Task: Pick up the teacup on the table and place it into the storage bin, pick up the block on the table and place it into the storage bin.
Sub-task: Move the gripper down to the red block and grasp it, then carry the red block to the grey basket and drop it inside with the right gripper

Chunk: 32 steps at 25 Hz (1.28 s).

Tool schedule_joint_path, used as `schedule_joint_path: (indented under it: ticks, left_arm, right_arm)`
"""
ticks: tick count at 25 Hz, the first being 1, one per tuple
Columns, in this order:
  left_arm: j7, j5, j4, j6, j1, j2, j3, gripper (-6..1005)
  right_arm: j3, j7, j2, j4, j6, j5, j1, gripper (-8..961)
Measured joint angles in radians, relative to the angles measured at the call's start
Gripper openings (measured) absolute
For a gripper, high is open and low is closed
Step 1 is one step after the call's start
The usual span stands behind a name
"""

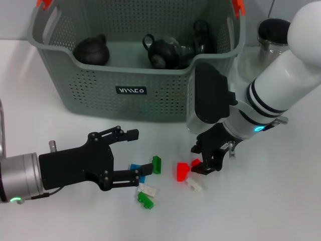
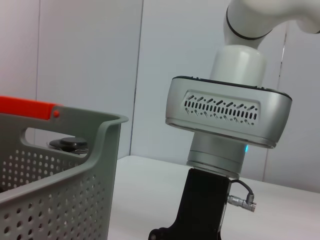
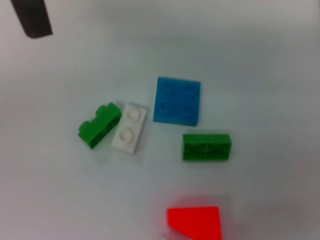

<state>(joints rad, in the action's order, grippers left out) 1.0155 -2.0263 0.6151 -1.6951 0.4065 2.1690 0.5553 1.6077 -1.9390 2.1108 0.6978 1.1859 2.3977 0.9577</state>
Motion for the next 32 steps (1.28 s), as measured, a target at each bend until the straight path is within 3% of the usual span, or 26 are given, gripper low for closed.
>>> schedule_joint_path:
  ticks: [18, 23, 28, 32]
  left_arm:
    - [0.0, 0.0, 0.0, 0.002, -0.001, 0.0, 0.0, 859]
    - [0.0, 0.0, 0.0, -0.001, -0.002, 0.0, 0.0, 859]
    - [0.0, 0.0, 0.0, -0.007, -0.002, 0.0, 0.0, 859]
    - [0.0, 0.0, 0.001, -0.008, -0.007, 0.0, 0.0, 859]
  right_arm:
    - [0.004, -0.013, -0.001, -0.022, 0.002, -0.017, 0.005, 414]
    - [0.005, -0.028, -0.005, -0.015, 0.019, -0.013, 0.006, 272]
    - [-0.022, -0.061, -0.018, 0.073, 0.079, -0.001, -0.023, 267]
    - [-0.103, -0.084, -0.018, 0.254, 0.205, 0.051, -0.088, 264]
